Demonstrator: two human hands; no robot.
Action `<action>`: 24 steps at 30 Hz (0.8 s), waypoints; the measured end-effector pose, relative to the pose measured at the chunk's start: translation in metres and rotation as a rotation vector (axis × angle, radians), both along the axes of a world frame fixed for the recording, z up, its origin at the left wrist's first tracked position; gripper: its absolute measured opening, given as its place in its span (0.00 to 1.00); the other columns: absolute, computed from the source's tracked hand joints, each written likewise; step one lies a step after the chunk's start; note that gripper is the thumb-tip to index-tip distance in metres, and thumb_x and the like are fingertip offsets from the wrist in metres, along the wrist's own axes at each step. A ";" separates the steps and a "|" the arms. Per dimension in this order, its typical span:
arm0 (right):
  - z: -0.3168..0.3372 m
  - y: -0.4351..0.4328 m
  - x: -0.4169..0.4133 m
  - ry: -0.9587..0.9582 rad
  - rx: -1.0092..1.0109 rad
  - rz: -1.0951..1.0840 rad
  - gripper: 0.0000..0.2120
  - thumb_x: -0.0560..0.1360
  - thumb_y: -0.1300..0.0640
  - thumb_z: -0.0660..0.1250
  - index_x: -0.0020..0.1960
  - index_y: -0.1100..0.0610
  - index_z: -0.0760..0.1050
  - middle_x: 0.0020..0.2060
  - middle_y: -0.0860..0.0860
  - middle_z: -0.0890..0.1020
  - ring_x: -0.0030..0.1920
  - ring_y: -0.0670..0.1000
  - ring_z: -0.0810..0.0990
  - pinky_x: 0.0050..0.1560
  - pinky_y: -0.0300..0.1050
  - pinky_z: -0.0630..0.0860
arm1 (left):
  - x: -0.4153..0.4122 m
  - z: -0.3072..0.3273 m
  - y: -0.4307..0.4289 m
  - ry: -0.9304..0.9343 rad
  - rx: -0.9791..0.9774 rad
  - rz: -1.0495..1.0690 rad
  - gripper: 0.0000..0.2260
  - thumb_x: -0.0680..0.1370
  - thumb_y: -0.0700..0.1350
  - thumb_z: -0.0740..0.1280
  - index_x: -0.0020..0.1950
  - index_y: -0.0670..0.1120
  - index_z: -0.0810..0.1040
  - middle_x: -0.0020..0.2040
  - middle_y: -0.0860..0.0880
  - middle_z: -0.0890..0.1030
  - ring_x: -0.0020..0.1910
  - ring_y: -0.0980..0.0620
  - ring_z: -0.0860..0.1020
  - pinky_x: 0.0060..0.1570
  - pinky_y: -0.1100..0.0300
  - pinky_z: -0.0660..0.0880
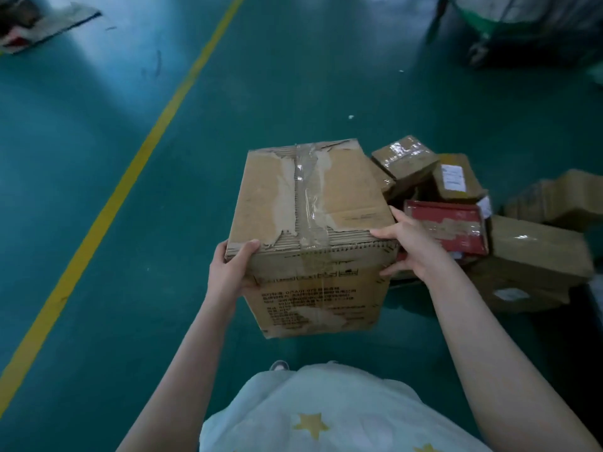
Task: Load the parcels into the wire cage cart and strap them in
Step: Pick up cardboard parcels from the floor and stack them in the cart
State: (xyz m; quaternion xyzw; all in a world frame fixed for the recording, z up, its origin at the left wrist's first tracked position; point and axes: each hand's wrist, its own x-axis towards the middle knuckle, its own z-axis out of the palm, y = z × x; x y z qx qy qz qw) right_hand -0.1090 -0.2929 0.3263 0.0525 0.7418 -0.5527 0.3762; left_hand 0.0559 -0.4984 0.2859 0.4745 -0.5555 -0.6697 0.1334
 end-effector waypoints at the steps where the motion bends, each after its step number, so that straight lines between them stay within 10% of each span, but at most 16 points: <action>1: 0.000 0.002 0.003 -0.005 -0.009 -0.054 0.26 0.76 0.64 0.63 0.69 0.44 0.67 0.59 0.49 0.72 0.59 0.56 0.69 0.51 0.65 0.77 | -0.007 0.001 -0.005 -0.008 0.002 -0.053 0.20 0.75 0.48 0.69 0.64 0.45 0.71 0.50 0.52 0.75 0.46 0.54 0.75 0.38 0.49 0.80; 24: -0.011 0.135 0.089 -0.083 0.034 -0.867 0.24 0.76 0.63 0.61 0.69 0.44 0.67 0.57 0.51 0.69 0.56 0.56 0.67 0.53 0.64 0.76 | -0.122 0.000 0.088 -0.073 -0.023 -0.890 0.15 0.75 0.49 0.69 0.59 0.49 0.69 0.49 0.55 0.73 0.50 0.51 0.73 0.45 0.46 0.80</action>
